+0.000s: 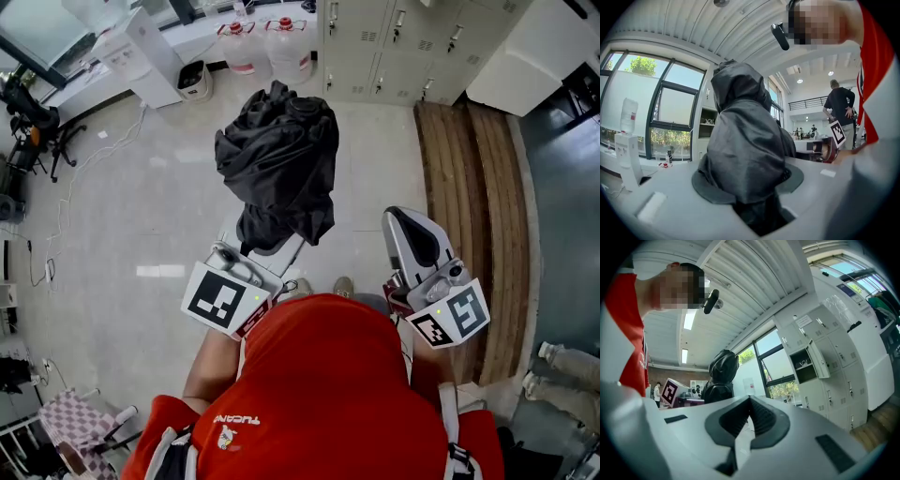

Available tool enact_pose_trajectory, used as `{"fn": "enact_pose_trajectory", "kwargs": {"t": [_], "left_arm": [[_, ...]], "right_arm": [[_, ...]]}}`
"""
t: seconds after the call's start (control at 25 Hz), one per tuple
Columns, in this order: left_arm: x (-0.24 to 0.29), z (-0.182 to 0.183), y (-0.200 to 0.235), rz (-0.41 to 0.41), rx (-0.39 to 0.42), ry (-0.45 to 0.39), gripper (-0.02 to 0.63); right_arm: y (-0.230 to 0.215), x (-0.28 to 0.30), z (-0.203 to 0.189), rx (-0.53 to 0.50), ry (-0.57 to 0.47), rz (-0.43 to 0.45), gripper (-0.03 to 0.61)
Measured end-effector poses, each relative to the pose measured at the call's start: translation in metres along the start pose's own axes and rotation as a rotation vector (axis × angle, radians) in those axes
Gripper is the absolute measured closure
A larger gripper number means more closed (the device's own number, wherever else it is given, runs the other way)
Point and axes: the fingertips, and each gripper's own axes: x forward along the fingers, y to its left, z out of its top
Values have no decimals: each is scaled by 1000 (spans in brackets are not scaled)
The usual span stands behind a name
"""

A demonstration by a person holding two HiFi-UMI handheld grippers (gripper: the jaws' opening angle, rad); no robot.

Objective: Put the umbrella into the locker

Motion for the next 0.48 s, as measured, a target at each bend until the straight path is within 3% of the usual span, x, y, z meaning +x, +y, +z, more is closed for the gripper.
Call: {"fn": "enact_pose_trajectory", "kwargs": {"t": [0.48], "left_arm": [[19, 8, -2, -4, 13, 0, 420]], "right_arm": [[-21, -3, 7, -25, -5, -14, 575]]}}
